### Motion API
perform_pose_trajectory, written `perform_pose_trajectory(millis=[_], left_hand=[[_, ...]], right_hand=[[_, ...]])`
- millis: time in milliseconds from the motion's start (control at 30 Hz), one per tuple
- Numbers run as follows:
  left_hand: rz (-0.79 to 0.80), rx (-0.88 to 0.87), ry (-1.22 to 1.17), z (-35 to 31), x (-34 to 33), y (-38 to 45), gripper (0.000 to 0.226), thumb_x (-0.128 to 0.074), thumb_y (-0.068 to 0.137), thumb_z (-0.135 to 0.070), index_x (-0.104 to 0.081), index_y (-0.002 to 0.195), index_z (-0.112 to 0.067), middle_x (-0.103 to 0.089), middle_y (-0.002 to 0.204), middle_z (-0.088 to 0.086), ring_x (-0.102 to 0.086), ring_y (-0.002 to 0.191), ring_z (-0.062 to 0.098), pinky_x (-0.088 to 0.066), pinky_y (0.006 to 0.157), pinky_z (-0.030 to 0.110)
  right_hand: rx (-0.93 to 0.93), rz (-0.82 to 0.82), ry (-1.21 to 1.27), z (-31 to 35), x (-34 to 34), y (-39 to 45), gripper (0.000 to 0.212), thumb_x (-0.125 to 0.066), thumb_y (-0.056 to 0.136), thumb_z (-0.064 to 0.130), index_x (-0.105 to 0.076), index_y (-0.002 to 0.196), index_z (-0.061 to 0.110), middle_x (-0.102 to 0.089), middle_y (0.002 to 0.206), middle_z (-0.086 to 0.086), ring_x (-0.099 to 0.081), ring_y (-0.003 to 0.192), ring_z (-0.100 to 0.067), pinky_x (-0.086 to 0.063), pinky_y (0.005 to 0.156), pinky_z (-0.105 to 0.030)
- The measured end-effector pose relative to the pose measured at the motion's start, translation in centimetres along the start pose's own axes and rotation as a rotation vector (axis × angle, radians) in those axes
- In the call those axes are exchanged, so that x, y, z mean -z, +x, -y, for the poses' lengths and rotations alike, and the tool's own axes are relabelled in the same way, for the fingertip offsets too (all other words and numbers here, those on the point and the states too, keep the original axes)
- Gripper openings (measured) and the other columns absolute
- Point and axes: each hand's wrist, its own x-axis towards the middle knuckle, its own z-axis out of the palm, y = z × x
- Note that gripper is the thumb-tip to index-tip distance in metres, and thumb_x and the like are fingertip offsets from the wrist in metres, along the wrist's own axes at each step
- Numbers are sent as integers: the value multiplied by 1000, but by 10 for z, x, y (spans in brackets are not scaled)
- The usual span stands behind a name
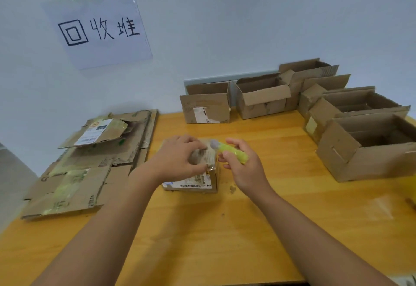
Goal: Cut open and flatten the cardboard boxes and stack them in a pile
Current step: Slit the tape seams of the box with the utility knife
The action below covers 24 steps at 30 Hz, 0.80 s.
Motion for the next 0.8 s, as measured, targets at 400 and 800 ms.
perform_pose_trajectory(millis=[400,800], left_hand=[[-133,-23,-238,5,-19,1,61,-56,72,-61,-50,122,-26,-47,115,-11,-43,101,7,-36,78,18],[-168,3,-278,5,-26,4,53,-58,71,-53,-51,118,-29,-45,113,-15,-41,100,6,-32,76,15]], right_hand=[[-64,-20,302,3,10,2,19,-50,98,-1,-59,111,9,-69,68,-7,-74,79,-29,-61,69,-33],[-27,10,155,3,13,4,25,-53,94,0,-61,97,23,-71,80,-17,-73,78,-29,-59,69,-37]])
